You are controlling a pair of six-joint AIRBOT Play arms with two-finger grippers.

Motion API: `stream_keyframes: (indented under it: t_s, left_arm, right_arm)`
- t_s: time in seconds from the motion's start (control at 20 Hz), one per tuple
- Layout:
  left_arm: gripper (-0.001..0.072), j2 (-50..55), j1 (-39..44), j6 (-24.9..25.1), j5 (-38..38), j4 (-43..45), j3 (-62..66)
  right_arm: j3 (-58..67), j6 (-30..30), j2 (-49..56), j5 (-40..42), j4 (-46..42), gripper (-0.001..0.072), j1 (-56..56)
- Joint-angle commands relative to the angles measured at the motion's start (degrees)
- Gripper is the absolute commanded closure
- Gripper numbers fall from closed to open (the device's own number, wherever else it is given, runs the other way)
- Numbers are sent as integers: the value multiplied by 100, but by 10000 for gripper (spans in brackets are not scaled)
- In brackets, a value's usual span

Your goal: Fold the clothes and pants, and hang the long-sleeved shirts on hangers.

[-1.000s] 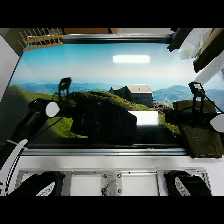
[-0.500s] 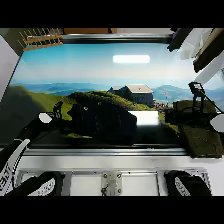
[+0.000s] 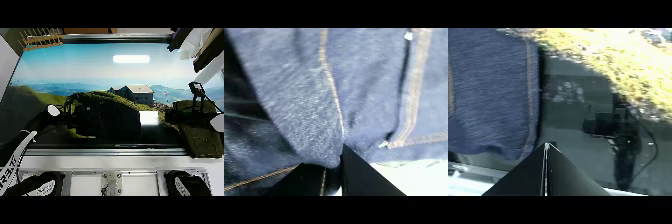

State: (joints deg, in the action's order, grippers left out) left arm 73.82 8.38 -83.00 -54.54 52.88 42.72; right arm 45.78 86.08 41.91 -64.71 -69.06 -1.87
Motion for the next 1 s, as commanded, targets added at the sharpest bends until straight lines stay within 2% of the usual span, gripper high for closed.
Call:
stream_keyframes:
  t_s: [0.0,0.05,0.15,0.2,0.25,0.3,0.35,0.5,0.7,0.95]
  left_arm:
    - [684,-256,7,138,-496,0,417]
    - [684,-433,-13,144,-527,7,492]
    - [684,-791,-13,162,-494,28,498]
    - [685,-931,-13,160,-492,114,496]
    - [684,-1027,0,160,-490,225,494]
    - [684,-1091,39,160,-496,339,494]
    - [684,-1121,44,160,-501,393,494]
    - [684,-1051,44,160,-487,442,496]
    - [684,-748,44,157,-507,435,496]
    - [685,-649,44,157,-496,433,498]
  right_arm:
    - [-2,7,0,-4,439,695,4]
    - [-2,0,2,-22,721,694,7]
    - [-7,72,35,-22,647,694,0]
    - [-31,439,122,-24,398,638,-9]
    - [-98,732,243,-26,166,338,-9]
    - [-229,778,417,-24,63,22,-7]
    - [-380,776,627,-7,74,-2,-4]
    - [-861,490,1473,227,260,-2,205]
    - [-979,-151,2485,916,1141,-2,1062]
    - [-955,-170,3058,1615,1325,-2,1954]
